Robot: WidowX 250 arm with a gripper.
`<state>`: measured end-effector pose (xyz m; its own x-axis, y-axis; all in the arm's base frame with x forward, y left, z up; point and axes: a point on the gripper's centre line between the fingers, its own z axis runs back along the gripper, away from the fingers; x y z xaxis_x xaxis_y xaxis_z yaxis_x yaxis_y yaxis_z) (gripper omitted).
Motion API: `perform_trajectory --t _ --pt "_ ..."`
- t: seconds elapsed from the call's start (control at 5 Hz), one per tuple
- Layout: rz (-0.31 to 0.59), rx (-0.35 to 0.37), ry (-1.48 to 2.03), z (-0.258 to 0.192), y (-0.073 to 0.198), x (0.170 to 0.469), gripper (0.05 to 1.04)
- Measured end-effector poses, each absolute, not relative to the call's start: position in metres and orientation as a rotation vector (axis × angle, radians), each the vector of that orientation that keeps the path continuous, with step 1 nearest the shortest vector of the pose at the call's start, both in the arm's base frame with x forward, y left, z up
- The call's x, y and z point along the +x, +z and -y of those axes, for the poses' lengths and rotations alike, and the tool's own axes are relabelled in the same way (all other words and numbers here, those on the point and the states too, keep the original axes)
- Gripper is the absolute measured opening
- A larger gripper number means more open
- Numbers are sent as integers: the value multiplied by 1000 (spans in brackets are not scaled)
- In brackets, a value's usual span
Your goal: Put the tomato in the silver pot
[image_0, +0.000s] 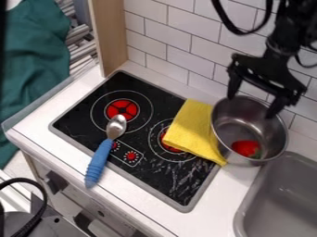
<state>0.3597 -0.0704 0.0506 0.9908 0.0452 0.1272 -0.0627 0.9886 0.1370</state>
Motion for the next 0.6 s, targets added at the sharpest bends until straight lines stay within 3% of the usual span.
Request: perform_trajectory --t 0.4,0.6 --pt "176 138 146 28 71 353 1010" --pt "167 108 167 17 66 349 1010"
